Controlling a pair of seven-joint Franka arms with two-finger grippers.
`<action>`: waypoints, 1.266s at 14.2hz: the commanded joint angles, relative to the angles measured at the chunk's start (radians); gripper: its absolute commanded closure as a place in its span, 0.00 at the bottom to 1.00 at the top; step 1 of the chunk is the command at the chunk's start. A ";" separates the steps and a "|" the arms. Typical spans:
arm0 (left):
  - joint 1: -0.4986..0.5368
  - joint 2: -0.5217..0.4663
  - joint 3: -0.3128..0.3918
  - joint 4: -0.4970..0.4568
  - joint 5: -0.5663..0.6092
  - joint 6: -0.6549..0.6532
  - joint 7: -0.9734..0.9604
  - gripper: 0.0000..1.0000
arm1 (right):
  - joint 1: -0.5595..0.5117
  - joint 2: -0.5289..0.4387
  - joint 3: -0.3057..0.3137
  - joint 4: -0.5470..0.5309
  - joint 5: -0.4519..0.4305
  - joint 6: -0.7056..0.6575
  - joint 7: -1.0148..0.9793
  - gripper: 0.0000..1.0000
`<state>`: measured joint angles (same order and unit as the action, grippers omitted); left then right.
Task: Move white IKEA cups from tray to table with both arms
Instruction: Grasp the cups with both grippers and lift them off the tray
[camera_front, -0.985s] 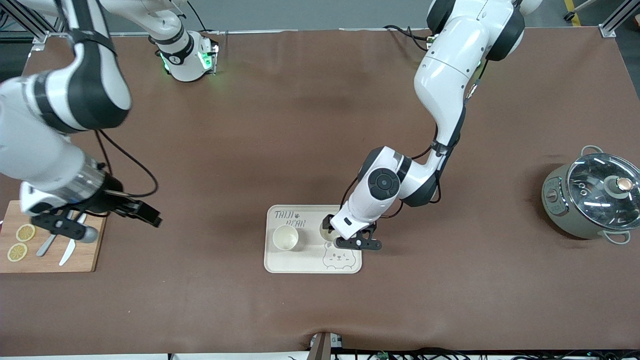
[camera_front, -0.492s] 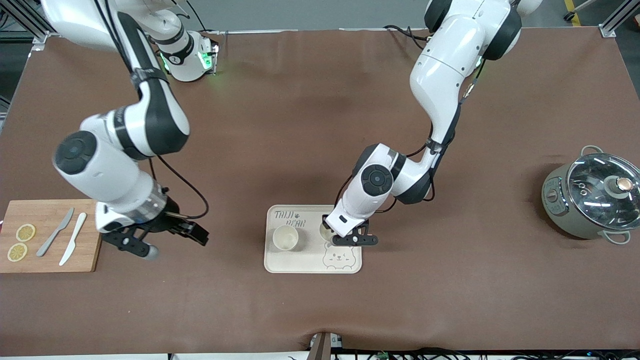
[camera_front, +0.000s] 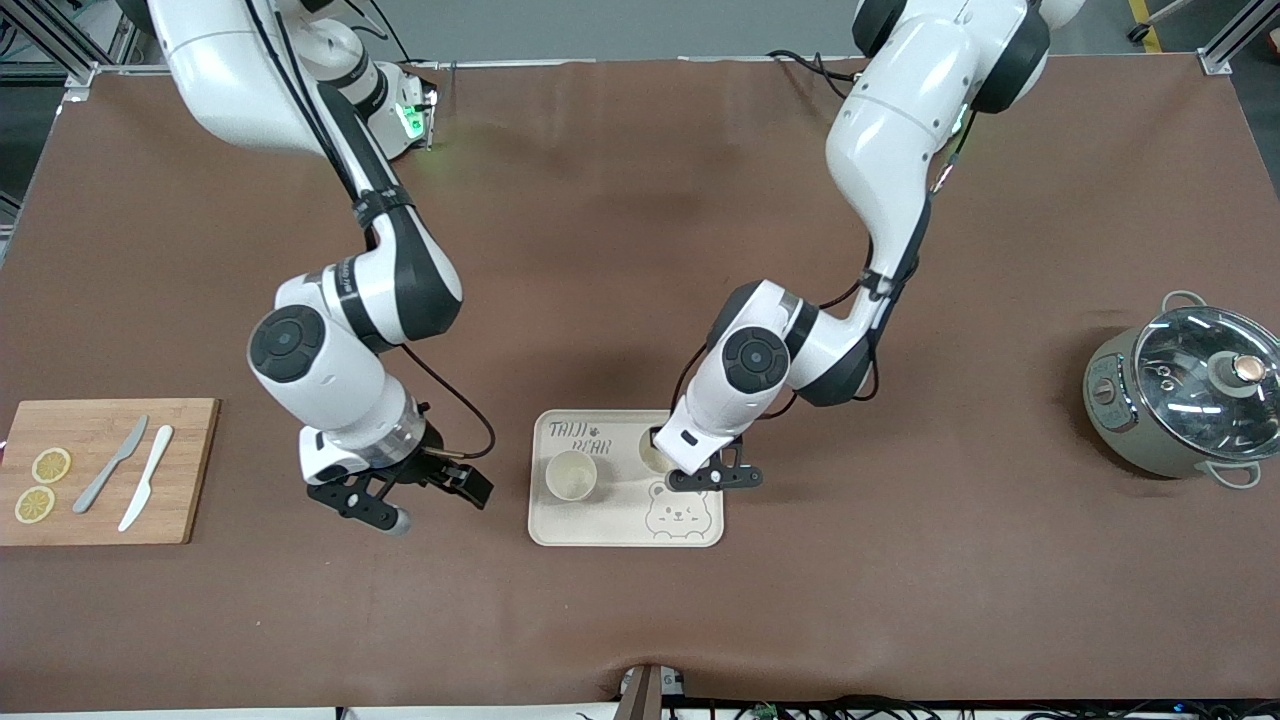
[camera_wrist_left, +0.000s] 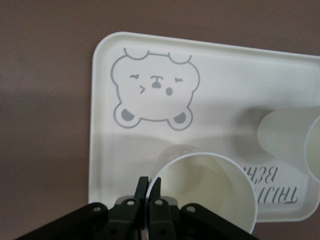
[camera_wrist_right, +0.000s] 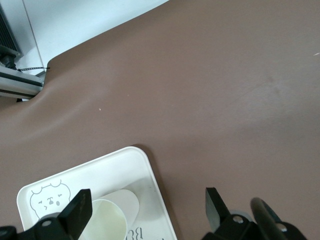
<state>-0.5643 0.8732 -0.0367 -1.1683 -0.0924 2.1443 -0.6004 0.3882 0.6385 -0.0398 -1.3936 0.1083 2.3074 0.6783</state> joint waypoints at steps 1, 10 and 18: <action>0.024 -0.135 0.006 -0.033 0.052 -0.153 -0.018 1.00 | 0.033 0.046 -0.011 0.038 0.001 0.023 0.012 0.00; 0.242 -0.636 -0.006 -0.535 0.184 -0.149 0.271 1.00 | 0.116 0.119 -0.014 0.036 -0.027 0.030 0.011 0.00; 0.449 -0.758 -0.012 -0.747 0.178 -0.081 0.600 1.00 | 0.141 0.159 -0.014 0.034 -0.055 0.030 0.014 0.00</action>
<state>-0.1536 0.1719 -0.0317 -1.8412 0.0712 2.0338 -0.0236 0.5135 0.7794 -0.0423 -1.3845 0.0696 2.3417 0.6782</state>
